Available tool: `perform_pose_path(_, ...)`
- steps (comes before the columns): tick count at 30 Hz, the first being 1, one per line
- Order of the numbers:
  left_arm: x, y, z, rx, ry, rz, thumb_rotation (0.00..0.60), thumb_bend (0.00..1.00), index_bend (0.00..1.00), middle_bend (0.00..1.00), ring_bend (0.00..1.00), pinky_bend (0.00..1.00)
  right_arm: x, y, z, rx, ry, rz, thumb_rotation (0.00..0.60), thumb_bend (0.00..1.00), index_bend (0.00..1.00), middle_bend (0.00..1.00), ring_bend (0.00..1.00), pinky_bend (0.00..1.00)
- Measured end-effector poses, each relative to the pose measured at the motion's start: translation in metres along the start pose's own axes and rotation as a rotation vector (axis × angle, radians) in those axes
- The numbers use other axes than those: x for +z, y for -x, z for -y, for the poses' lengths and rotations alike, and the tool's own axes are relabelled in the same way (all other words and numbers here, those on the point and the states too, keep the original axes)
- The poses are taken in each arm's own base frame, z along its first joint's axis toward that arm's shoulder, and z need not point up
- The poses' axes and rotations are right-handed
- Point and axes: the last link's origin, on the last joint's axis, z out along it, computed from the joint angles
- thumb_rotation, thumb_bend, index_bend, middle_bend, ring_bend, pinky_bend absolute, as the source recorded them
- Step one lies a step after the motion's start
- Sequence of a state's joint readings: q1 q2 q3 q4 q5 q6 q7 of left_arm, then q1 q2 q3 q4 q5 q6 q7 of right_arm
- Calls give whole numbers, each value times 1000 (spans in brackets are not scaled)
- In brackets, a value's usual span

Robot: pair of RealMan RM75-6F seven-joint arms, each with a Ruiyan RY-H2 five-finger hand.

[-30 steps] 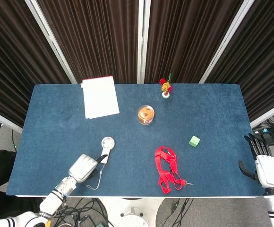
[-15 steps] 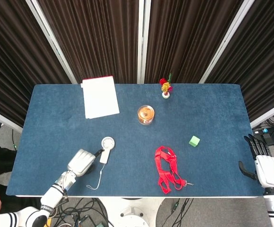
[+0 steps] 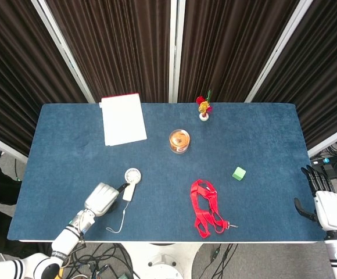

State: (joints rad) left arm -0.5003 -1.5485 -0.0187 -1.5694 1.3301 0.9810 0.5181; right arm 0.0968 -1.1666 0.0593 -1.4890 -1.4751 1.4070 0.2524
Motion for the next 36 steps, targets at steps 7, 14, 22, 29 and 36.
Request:
perform_pose_path(7, 0, 1, -1, -4, 1, 11, 600, 439, 130, 867, 875, 866, 0, 0, -1, 1, 2, 0, 600, 318, 0, 0, 0, 0)
perform_pose_path(14, 1, 2, -3, 4, 3, 17, 600, 439, 130, 867, 875, 866, 1, -1, -2, 1, 4, -1, 600, 318, 0, 0, 0, 0)
perform_pose_path(22, 2, 4, -1, 9, -2, 23, 600, 439, 130, 867, 875, 863, 0, 0, -3, 2, 7, 0, 600, 318, 0, 0, 0, 0)
perform_pose_path(29, 3, 4, -2, 4, 0, 27, 600, 439, 130, 867, 874, 863, 0, 0, -3, 2, 6, 1, 600, 318, 0, 0, 0, 0)
perform_pose_path(36, 4, 7, -2, 2, 1, 43, 600, 439, 130, 867, 875, 863, 0, 0, -4, 2, 7, 0, 600, 318, 0, 0, 0, 0)
